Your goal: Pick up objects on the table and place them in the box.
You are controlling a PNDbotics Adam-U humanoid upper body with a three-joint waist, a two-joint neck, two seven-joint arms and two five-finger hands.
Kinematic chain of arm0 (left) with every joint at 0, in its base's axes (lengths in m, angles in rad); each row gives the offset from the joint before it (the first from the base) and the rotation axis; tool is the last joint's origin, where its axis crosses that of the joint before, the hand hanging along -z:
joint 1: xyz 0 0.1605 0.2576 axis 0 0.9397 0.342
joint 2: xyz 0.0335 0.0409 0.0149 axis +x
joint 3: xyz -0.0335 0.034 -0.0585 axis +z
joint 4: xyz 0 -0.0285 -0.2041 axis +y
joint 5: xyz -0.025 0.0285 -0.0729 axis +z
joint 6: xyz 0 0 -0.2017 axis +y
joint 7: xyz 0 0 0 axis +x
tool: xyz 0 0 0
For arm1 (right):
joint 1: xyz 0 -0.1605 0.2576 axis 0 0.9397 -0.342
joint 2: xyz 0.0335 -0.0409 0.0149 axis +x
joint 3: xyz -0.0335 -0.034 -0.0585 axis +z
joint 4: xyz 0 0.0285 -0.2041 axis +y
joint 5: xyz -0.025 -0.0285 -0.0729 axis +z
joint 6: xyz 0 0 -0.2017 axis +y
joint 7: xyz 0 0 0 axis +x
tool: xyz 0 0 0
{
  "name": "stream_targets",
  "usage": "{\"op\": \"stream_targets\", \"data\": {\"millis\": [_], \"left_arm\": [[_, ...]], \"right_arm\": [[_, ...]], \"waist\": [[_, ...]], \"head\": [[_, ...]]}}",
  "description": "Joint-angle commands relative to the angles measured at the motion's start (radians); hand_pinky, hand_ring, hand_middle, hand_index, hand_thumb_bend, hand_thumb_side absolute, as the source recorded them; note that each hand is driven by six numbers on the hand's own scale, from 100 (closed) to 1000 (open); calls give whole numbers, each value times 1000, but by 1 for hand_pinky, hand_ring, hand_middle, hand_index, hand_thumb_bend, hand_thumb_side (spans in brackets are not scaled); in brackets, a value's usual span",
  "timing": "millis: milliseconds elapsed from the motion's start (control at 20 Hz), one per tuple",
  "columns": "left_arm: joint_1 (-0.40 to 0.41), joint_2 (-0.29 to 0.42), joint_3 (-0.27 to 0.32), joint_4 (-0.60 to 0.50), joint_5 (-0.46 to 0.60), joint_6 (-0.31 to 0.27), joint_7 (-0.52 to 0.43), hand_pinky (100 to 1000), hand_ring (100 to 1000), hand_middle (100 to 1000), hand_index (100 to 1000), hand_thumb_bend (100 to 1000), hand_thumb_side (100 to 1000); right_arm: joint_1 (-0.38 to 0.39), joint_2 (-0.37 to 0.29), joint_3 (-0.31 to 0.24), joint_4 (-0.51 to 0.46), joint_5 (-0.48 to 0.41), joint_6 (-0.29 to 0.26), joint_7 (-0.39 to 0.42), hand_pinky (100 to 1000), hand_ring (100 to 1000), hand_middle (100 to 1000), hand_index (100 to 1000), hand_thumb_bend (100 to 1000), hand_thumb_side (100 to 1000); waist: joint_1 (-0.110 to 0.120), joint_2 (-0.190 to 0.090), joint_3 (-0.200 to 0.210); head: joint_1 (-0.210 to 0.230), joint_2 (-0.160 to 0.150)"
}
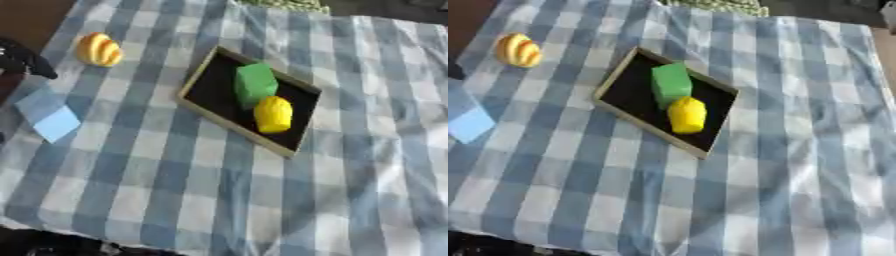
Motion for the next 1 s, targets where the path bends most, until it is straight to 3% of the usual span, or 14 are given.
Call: {"op": "stream_targets", "data": {"millis": [50, 450, 1000], "left_arm": [[-17, 14, 2, 2, 4, -14, 42, 929, 895, 823, 926, 795, 100], [-33, -7, -27, 30, -43, -35, 64, 920, 891, 821, 909, 801, 100], [-57, -49, -56, 105, -112, -62, 74, 894, 874, 803, 884, 813, 102]], "right_arm": [[-4, -22, -20, 3, 5, 1, -1, 894, 813, 734, 854, 100, 100], [1, -10, -21, 8, -4, -3, 5, 896, 811, 730, 853, 100, 106], [12, 10, -23, 12, -21, -6, 17, 900, 807, 723, 851, 100, 182]], "waist": [[16, -37, -2], [13, -34, -6], [13, -32, -11]], "head": [[2, -11], [4, -13], [6, -15]]}}
